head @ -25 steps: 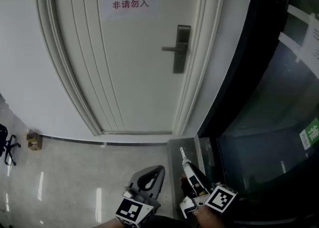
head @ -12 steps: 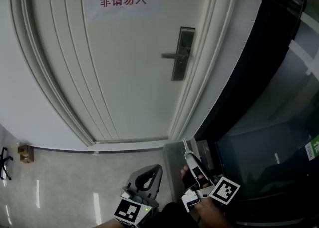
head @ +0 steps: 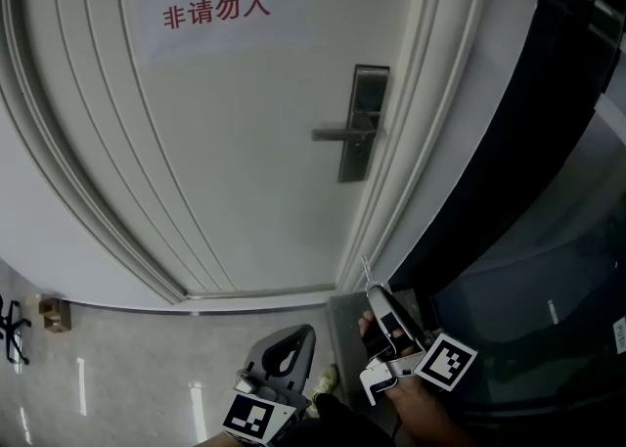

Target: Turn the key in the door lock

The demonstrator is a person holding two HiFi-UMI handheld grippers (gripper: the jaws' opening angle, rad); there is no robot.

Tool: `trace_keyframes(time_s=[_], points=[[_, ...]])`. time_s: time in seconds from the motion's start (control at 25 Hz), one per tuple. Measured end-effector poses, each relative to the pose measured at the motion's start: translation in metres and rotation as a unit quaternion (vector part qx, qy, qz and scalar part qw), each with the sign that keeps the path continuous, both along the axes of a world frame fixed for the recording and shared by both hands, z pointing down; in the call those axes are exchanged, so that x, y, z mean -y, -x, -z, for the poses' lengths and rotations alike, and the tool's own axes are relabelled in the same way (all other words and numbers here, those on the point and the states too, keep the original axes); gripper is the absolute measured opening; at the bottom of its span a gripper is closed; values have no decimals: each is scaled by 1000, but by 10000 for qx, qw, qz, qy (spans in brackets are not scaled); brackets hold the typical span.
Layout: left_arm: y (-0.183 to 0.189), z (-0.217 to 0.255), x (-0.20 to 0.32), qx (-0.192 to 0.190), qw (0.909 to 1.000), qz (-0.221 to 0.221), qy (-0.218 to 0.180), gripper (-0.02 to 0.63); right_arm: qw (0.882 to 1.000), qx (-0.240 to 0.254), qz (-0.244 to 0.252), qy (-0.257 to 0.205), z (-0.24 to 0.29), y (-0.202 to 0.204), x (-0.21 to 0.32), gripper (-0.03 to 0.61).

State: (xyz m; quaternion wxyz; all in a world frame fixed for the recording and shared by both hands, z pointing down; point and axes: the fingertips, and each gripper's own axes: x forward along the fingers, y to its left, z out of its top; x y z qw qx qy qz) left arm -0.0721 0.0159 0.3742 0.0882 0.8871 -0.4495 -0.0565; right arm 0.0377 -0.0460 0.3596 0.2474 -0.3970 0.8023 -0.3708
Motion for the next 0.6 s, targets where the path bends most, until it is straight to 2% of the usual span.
trace_keyframes(time_s=[0.16, 0.44, 0.6], points=[[-12, 5, 40, 72, 9999, 137, 14, 6, 9999, 37, 104, -13, 7, -15, 51, 21], [-41, 12, 96, 235, 9989, 401, -27, 5, 9967, 658, 362, 297, 5, -39, 136, 21], [-49, 9, 117, 324, 9983, 483, 24, 6, 9931, 980, 432, 470, -1, -38, 166, 21]])
